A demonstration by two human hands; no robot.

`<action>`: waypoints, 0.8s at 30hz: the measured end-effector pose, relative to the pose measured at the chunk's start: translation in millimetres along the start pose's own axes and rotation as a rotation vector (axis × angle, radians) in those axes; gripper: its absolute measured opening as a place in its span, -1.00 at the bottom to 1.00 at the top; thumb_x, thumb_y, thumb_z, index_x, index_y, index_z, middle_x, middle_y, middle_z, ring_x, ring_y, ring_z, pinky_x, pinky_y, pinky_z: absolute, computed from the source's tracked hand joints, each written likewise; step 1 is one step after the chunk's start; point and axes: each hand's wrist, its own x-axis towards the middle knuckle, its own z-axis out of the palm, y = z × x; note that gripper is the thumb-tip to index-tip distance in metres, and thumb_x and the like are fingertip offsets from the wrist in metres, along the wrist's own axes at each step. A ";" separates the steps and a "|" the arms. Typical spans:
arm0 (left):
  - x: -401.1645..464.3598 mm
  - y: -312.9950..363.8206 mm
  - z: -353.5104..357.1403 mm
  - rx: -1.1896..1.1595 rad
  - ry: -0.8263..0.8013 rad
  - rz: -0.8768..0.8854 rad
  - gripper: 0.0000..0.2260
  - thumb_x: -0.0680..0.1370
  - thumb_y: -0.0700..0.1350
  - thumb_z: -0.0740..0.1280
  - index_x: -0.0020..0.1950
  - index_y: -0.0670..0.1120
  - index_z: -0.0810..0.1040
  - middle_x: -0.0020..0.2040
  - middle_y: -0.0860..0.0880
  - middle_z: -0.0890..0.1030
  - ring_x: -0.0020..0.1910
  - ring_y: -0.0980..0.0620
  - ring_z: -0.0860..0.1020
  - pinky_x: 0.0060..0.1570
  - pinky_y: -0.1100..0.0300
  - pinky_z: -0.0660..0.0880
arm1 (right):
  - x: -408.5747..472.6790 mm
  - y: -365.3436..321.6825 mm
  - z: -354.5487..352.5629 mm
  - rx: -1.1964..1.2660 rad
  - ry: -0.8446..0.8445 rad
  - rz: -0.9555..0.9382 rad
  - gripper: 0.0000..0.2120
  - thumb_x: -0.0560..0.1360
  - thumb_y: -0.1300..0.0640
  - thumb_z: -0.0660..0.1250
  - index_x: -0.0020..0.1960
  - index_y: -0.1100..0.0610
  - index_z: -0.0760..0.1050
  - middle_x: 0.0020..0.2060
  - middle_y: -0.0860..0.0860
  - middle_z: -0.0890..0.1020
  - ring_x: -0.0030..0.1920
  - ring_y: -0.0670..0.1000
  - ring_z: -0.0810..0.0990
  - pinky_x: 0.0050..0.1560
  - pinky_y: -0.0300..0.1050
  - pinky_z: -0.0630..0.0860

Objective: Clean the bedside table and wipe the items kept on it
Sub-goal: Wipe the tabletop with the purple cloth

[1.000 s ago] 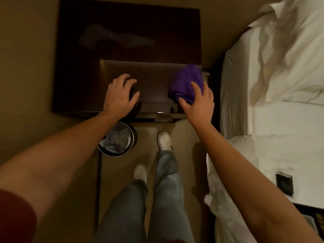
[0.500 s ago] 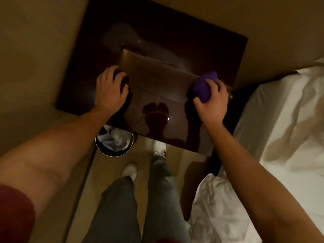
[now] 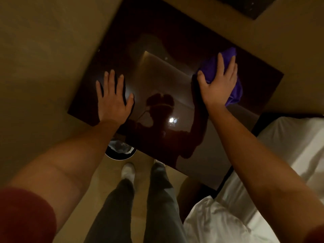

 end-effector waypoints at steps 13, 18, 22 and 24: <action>1.2 -8.2 6.7 -0.066 0.055 -0.008 -0.39 0.65 0.22 0.08 0.64 -0.04 0.13 0.67 -0.16 0.06 0.66 -0.16 0.00 0.58 -0.26 0.00 | -127.8 -25.5 50.4 -0.173 -0.106 -0.396 -0.35 0.50 -0.26 0.34 0.55 -0.17 0.34 0.63 0.14 0.21 0.61 0.28 0.18 0.56 0.34 0.12; -1.4 -6.3 7.1 -0.055 0.058 0.001 -0.38 0.66 0.23 0.04 0.64 -0.05 0.13 0.67 -0.17 0.06 0.66 -0.17 0.00 0.59 -0.26 -0.01 | -124.5 20.7 32.7 -0.209 -0.074 -0.336 -0.35 0.49 -0.25 0.37 0.53 -0.10 0.40 0.62 0.19 0.24 0.61 0.31 0.18 0.55 0.40 0.09; 3.7 -8.8 6.6 -0.034 0.041 -0.005 -0.37 0.66 0.22 0.04 0.65 -0.06 0.11 0.67 -0.19 0.06 0.66 -0.18 0.01 0.58 -0.27 0.02 | -56.2 -1.8 37.8 -0.185 0.036 -0.177 -0.34 0.49 -0.28 0.32 0.54 -0.10 0.40 0.61 0.17 0.26 0.60 0.27 0.23 0.56 0.32 0.15; 2.7 -4.2 4.5 -0.026 0.033 0.002 -0.37 0.66 0.23 0.03 0.65 -0.06 0.09 0.67 -0.19 0.05 0.66 -0.18 0.00 0.58 -0.27 0.03 | -20.3 -19.8 39.6 -0.202 0.066 -0.125 -0.32 0.50 -0.31 0.26 0.57 -0.12 0.35 0.63 0.15 0.23 0.62 0.23 0.20 0.58 0.25 0.14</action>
